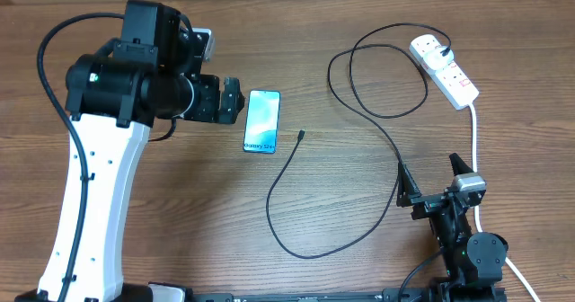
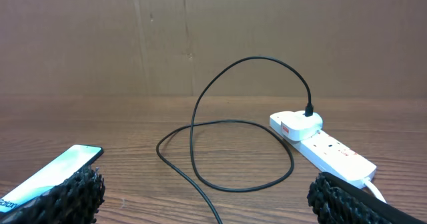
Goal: Plug charger to phone and switch on socket
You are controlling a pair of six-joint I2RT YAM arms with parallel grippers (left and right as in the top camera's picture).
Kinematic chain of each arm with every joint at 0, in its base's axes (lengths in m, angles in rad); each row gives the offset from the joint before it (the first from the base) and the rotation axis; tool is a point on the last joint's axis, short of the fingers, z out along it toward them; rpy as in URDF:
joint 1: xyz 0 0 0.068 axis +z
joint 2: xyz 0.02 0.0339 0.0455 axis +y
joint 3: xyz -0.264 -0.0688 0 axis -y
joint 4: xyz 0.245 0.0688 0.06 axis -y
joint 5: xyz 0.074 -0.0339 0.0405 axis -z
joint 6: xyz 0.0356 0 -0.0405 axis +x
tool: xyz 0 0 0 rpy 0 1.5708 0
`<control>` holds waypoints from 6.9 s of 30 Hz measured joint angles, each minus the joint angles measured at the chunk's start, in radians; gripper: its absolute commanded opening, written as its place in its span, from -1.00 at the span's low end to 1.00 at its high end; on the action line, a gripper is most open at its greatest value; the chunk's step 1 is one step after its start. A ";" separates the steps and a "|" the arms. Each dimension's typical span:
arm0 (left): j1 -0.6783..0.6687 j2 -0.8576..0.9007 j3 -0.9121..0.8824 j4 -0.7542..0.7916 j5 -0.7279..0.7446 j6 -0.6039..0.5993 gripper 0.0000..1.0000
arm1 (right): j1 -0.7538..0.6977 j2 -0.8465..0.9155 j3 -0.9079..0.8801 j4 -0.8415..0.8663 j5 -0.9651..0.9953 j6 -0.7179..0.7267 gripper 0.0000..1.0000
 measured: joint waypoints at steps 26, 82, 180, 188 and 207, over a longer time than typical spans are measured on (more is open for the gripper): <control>-0.184 0.338 0.003 -0.065 -0.241 -0.312 0.99 | 0.000 0.000 0.000 0.000 0.000 0.000 1.00; -0.174 0.448 0.003 0.161 -0.276 -0.343 1.00 | 0.000 0.000 0.000 0.000 0.000 0.000 1.00; -0.170 0.491 -0.174 0.458 -0.163 -0.218 0.99 | 0.000 0.000 0.000 -0.001 0.000 0.000 1.00; -0.170 0.493 -0.174 0.459 -0.164 -0.217 1.00 | 0.000 0.000 0.000 0.000 0.000 0.000 1.00; -0.188 0.611 -0.175 0.452 -0.215 -0.214 1.00 | 0.000 0.000 0.000 0.000 0.000 0.000 1.00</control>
